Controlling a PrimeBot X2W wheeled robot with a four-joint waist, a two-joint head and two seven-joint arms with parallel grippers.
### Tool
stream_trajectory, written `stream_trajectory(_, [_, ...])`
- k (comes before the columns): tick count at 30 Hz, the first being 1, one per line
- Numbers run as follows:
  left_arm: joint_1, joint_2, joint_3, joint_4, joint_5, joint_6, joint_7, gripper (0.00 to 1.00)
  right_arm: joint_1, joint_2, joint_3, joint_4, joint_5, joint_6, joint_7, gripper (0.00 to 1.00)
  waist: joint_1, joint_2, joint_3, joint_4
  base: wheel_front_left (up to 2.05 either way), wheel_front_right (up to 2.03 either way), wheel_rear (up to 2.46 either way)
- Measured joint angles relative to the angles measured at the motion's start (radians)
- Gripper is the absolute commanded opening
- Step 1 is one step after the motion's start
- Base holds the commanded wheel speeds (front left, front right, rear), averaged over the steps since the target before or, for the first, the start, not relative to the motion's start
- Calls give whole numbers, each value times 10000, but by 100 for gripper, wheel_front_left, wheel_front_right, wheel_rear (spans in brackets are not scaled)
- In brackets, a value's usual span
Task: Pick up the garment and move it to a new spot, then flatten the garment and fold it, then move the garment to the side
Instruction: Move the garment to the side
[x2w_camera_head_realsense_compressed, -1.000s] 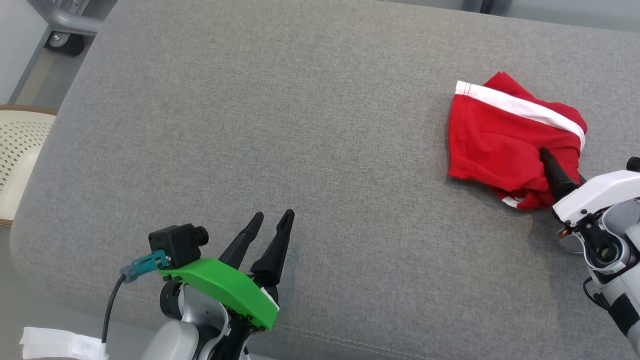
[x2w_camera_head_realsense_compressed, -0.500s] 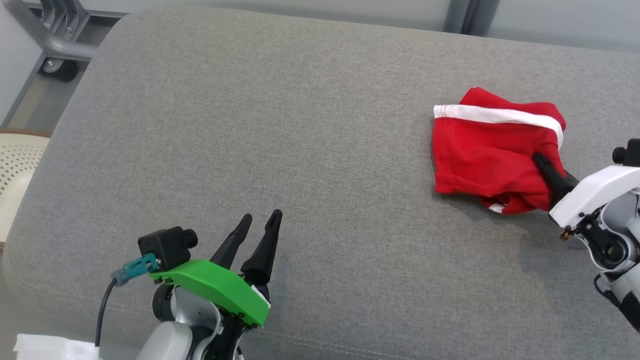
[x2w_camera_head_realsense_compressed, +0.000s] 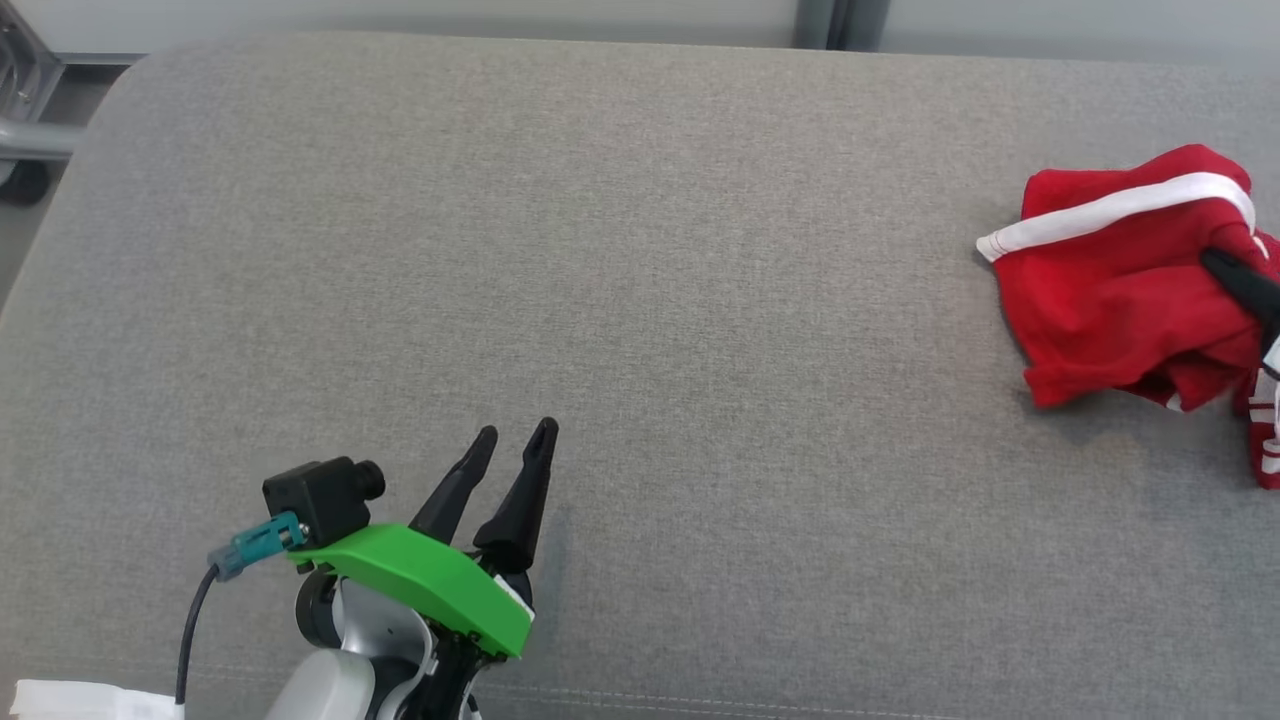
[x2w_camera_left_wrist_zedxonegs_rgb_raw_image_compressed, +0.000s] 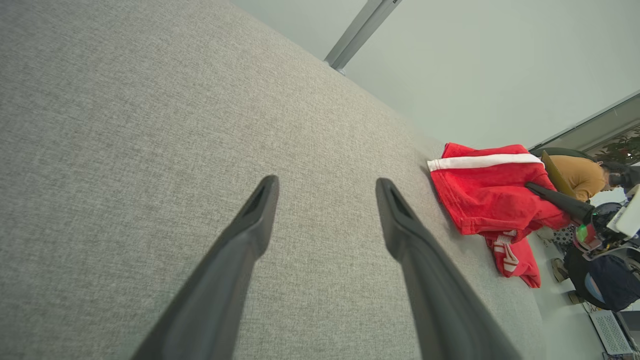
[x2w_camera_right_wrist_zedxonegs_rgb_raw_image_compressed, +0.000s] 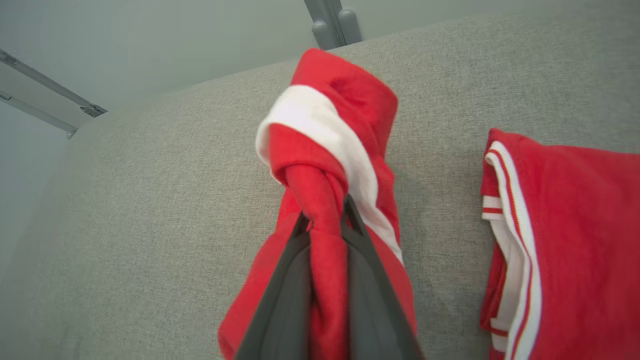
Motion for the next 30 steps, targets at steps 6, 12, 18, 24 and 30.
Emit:
stream_trajectory(6, [-5,119,128,-284,69,2,8,100,-10,-669,-320,-458,546,-31,859,0,0,0,309,-453,0,0,0])
stream_trajectory(12, [-16,240,186,-439,186,42,117,100,-22,-1106,-780,-562,1127,-309,1285,0,0,0,653,-948,0,0,0])
stream_trajectory(18, [-119,295,77,-593,378,44,357,100,35,-1321,-1112,-320,1294,-738,1361,2,0,0,1052,-1392,0,0,0])
stream_trajectory(24, [-264,353,31,-706,617,58,539,100,54,-1392,-1145,69,800,-1189,786,56,0,0,1470,-1750,0,0,0])
stream_trajectory(30, [-671,291,-46,-694,696,84,629,100,7,-1415,-1333,449,-364,-1530,-761,100,0,0,1835,-1977,0,0,0])
